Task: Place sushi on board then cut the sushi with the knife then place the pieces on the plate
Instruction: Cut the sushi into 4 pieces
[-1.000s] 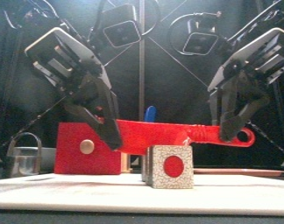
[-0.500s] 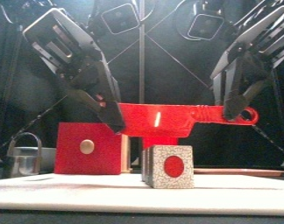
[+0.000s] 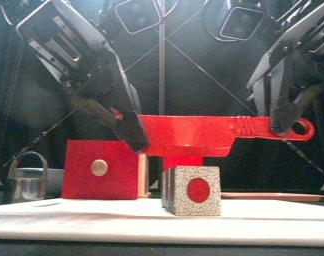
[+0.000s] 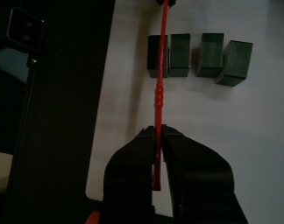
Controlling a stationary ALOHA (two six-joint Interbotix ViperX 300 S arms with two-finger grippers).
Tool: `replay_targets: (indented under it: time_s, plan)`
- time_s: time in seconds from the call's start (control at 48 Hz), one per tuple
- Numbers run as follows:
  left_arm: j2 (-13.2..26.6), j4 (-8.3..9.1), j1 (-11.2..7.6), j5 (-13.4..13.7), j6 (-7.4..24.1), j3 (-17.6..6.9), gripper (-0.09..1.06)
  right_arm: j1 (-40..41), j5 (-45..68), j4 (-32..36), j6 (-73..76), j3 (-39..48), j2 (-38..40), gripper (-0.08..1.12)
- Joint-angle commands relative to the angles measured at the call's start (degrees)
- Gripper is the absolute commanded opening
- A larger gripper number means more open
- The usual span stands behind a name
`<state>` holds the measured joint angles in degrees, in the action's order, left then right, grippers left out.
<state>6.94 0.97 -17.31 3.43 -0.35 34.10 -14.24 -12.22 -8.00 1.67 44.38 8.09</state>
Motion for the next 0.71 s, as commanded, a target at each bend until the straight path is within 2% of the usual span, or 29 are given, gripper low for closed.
replay_targets:
  time_s: [0.021, 0.708]
  plan:
    - [-0.6, 0.18, 0.00, -1.3, 0.4, -2.5, 0.39, 0.8, 0.4, 0.4, -0.2, -1.2, 0.8, 0.39]
    - [-0.7, 0.35, 0.35, -1.0, 0.4, -1.9, 0.39, 2.4, 0.4, 3.0, -0.3, -1.2, 0.0, 0.39]
